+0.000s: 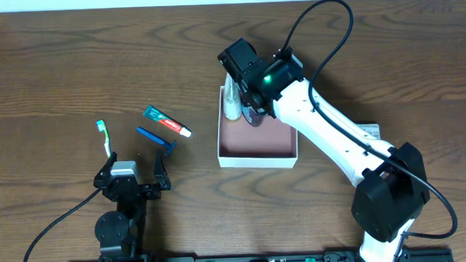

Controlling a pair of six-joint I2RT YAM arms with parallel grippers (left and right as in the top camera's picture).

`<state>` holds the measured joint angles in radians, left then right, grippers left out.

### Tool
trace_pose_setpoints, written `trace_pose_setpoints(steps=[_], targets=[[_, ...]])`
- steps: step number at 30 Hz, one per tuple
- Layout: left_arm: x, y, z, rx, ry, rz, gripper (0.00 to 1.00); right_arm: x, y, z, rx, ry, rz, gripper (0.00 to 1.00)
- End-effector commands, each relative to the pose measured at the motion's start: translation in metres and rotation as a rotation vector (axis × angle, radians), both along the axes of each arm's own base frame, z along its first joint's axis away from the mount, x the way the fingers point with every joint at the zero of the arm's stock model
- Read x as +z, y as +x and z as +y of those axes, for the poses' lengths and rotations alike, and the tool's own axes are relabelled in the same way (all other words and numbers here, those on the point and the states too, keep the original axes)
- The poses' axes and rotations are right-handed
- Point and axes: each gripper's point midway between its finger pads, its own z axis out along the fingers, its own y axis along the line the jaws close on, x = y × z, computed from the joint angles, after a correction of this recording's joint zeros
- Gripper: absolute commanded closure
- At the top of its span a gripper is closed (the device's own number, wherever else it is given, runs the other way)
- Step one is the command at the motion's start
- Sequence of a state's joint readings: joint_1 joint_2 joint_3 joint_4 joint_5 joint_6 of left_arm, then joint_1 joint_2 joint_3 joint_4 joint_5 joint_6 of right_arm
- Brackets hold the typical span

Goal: Pack container
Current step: 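Lower the soap bottle into the box beside the tube and release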

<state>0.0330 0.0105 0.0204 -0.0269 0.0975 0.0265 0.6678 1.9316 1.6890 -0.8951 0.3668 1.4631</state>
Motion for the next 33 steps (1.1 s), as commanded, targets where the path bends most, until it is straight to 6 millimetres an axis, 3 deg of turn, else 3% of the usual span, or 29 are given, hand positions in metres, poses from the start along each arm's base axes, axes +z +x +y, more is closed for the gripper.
trace_pose_setpoints(steps=[1, 9, 14, 16, 24, 28, 33], targets=[[-0.016, -0.001, -0.001, -0.006, 0.002, 0.048, 0.02, 0.010, 0.005, 0.007, -0.028, 0.013, -0.059, 0.96], [-0.016, -0.001, -0.001, -0.006, 0.002, 0.048, 0.02, 0.011, 0.006, 0.007, -0.027, 0.015, -0.062, 0.73], [-0.016, -0.001, -0.001, -0.006, 0.002, 0.048, 0.02, 0.011, 0.005, 0.007, -0.027, 0.015, -0.061, 0.39], [-0.016, -0.001, -0.001, -0.006, 0.002, 0.048, 0.02, 0.011, 0.005, 0.007, -0.026, 0.015, -0.061, 0.31], [-0.016, -0.001, -0.001, -0.006, 0.002, 0.048, 0.02, 0.017, 0.004, 0.009, 0.014, 0.009, -0.065, 0.27], [-0.016, -0.001, -0.001, -0.006, 0.002, 0.048, 0.02, 0.050, 0.002, 0.002, 0.082, -0.017, -0.128, 0.23], [-0.016, -0.001, -0.001, -0.006, 0.002, 0.048, 0.02, 0.118, -0.011, -0.029, 0.189, -0.119, -0.248, 0.19]])
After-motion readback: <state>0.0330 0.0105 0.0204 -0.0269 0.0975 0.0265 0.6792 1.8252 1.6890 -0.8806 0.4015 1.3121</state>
